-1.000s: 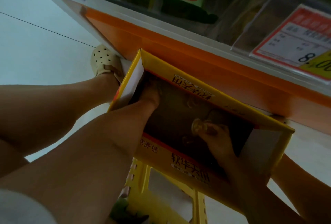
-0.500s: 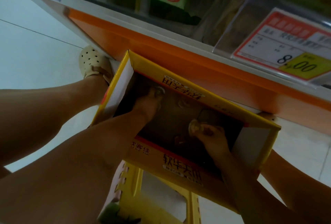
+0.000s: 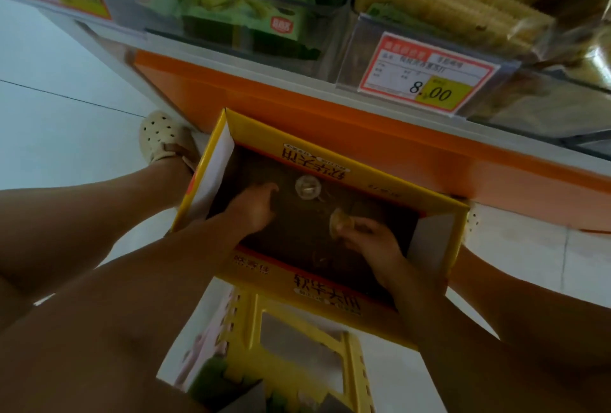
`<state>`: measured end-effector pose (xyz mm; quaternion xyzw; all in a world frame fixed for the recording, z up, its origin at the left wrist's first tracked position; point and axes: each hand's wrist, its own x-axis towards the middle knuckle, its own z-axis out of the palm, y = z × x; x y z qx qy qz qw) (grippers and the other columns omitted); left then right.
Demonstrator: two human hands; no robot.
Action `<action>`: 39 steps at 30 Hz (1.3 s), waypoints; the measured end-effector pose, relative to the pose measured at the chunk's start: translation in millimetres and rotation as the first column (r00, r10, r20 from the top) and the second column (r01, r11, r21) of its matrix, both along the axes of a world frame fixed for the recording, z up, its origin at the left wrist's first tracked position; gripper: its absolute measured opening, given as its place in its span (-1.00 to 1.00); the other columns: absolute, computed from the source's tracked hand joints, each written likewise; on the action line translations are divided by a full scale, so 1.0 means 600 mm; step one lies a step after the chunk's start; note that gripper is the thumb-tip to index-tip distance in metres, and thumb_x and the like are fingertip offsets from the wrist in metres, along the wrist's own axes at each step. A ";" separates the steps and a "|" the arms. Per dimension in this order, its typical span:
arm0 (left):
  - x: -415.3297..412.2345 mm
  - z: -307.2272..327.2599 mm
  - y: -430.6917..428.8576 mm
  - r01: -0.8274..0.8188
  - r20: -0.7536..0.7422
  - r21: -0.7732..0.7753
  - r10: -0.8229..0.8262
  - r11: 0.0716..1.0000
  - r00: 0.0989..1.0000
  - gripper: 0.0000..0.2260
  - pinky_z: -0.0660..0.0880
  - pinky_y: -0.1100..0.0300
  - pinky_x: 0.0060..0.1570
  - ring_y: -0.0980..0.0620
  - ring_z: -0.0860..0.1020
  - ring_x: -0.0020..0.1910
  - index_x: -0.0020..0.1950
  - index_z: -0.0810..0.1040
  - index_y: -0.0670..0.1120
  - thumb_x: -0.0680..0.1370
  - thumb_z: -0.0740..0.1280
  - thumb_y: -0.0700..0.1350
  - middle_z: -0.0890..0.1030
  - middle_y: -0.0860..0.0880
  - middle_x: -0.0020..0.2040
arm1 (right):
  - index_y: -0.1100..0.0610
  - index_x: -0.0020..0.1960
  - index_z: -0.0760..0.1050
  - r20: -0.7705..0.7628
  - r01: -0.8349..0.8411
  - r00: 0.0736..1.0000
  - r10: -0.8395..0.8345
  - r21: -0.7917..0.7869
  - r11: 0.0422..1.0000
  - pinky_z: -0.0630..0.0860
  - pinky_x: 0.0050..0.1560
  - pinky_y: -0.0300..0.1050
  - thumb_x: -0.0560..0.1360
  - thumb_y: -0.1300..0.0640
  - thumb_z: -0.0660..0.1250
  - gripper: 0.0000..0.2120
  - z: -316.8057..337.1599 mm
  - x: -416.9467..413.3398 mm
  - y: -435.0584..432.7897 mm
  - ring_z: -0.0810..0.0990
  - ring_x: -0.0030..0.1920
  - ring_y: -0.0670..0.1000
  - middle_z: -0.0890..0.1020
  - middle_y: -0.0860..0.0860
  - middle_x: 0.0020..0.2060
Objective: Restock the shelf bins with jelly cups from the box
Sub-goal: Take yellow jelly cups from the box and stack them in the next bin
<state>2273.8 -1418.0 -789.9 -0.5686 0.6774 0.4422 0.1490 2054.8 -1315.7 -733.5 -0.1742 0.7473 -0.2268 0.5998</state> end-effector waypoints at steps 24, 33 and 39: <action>-0.121 -0.080 0.014 0.081 -0.031 0.111 -0.078 0.990 0.996 -0.85 0.45 0.12 0.04 -0.12 0.57 0.10 0.09 0.55 -0.25 0.55 0.26 -0.30 0.48 -0.26 0.25 | 0.13 0.15 0.53 0.028 0.310 0.948 -0.318 0.163 0.937 0.54 0.08 -0.13 0.48 0.20 0.42 -0.74 -0.055 -0.048 0.015 0.60 0.00 0.00 0.60 0.05 0.09; -0.176 -0.064 0.073 0.065 -0.226 0.204 -0.017 0.977 0.974 -0.52 0.45 0.09 0.07 -0.21 0.52 0.17 0.52 0.20 -0.06 0.61 0.21 -0.22 0.49 -0.20 0.30 | 0.19 0.28 0.49 0.144 0.481 0.844 -0.517 0.225 0.847 0.55 0.05 -0.13 0.52 0.18 0.37 -0.66 -0.054 -0.049 0.038 0.58 0.10 0.01 0.58 0.08 0.18; -0.197 -0.109 0.076 0.205 0.011 -0.019 -0.205 0.979 0.979 -0.60 0.37 0.04 0.31 -0.16 0.46 0.30 0.40 0.45 0.02 0.61 0.21 0.13 0.48 -0.10 0.37 | 0.15 0.22 0.51 0.178 0.496 0.821 -0.543 0.250 0.832 0.55 0.04 -0.15 0.52 0.19 0.36 -0.72 -0.042 -0.046 0.043 0.60 0.03 -0.03 0.61 0.04 0.09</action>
